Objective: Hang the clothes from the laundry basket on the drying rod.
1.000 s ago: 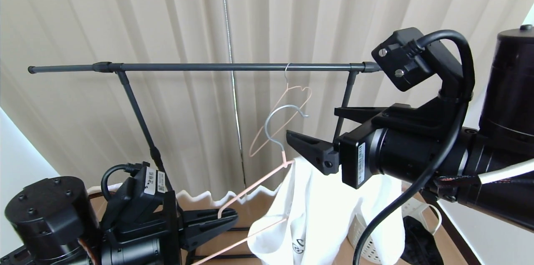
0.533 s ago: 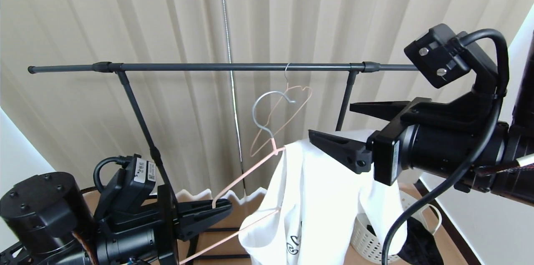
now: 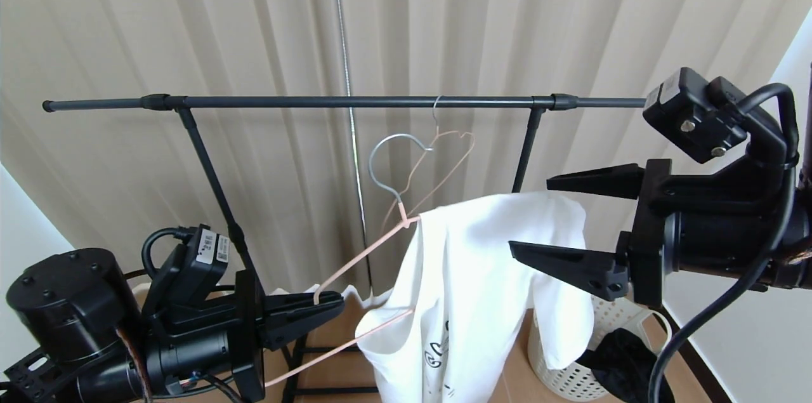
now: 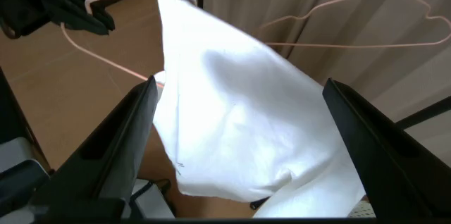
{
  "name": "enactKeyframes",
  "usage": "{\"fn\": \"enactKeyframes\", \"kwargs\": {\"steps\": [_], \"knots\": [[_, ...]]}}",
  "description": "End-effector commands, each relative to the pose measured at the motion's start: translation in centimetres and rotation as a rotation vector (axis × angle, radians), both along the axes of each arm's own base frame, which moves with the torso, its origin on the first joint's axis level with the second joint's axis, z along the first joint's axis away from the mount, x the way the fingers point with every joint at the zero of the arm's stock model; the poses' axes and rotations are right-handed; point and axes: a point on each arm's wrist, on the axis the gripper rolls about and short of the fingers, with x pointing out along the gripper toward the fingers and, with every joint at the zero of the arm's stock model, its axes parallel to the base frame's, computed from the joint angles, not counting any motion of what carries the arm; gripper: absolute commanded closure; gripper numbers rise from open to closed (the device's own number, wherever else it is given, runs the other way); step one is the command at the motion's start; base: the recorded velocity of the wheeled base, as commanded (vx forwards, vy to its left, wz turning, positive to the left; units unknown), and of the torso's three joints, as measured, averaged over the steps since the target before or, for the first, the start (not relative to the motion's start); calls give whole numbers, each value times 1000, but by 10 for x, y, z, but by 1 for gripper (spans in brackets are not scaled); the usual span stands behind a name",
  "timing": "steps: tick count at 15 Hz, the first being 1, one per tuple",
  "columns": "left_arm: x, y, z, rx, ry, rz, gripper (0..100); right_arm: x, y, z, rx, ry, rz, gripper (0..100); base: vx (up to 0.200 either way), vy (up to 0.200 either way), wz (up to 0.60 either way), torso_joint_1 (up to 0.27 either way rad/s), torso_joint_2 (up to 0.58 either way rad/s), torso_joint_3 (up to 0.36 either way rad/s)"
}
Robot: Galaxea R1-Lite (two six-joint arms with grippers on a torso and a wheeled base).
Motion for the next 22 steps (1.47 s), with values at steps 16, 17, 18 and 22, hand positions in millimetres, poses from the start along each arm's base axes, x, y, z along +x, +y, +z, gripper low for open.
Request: {"fn": "enactKeyframes", "kwargs": {"steps": [16,17,18,22], "knots": [[2,0,-16,0,18,-81,100,100,-16,3,-404,36,547,0,0,0,0,0,0,0],[2,0,-16,1,16,-82,100,100,-15,2,-404,38,549,0,0,0,0,0,0,0],[-1,-3,-16,2,16,-99,100,101,-8,-3,-407,49,573,0,0,0,0,0,0,0],[-4,-3,-16,4,19,-102,100,98,8,-6,-406,56,614,0,0,0,0,0,0,0]]}}
